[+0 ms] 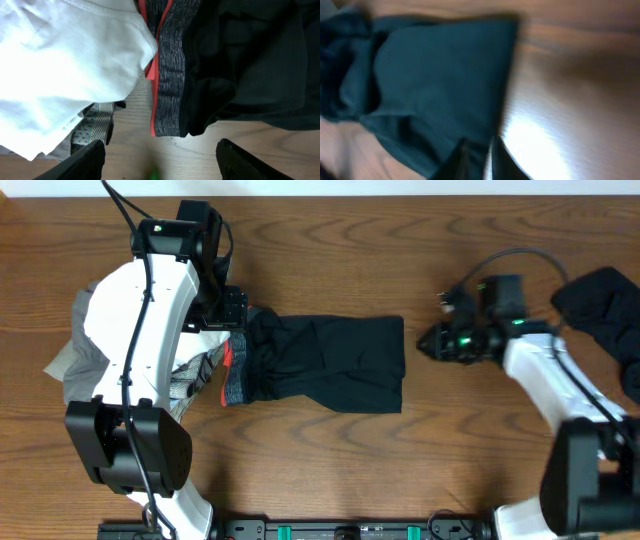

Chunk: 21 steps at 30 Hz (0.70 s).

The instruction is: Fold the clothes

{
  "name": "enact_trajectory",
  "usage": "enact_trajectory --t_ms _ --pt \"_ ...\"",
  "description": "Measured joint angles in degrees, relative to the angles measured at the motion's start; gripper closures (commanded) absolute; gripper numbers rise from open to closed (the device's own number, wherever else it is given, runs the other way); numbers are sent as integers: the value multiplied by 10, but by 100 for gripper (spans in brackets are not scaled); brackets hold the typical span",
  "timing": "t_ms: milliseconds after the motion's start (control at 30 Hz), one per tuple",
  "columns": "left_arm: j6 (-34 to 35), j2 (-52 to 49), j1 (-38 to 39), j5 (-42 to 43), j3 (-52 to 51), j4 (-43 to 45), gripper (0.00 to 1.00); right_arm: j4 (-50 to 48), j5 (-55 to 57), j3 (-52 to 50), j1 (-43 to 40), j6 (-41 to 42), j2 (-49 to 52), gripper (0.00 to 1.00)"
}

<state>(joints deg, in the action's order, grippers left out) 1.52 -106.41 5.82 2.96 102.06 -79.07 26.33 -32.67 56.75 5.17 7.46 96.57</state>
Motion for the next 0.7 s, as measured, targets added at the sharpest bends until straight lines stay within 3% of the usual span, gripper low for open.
enact_trajectory --t_ms 367,567,700 --pt "0 0 0 0 0 -15 27 -94 53 -10 105 67 106 99" --pt "0 0 0 6 0 -19 22 0 142 20 85 103 104 99" --pt "1 0 0 41 0 -9 20 79 249 45 17 116 96 99"
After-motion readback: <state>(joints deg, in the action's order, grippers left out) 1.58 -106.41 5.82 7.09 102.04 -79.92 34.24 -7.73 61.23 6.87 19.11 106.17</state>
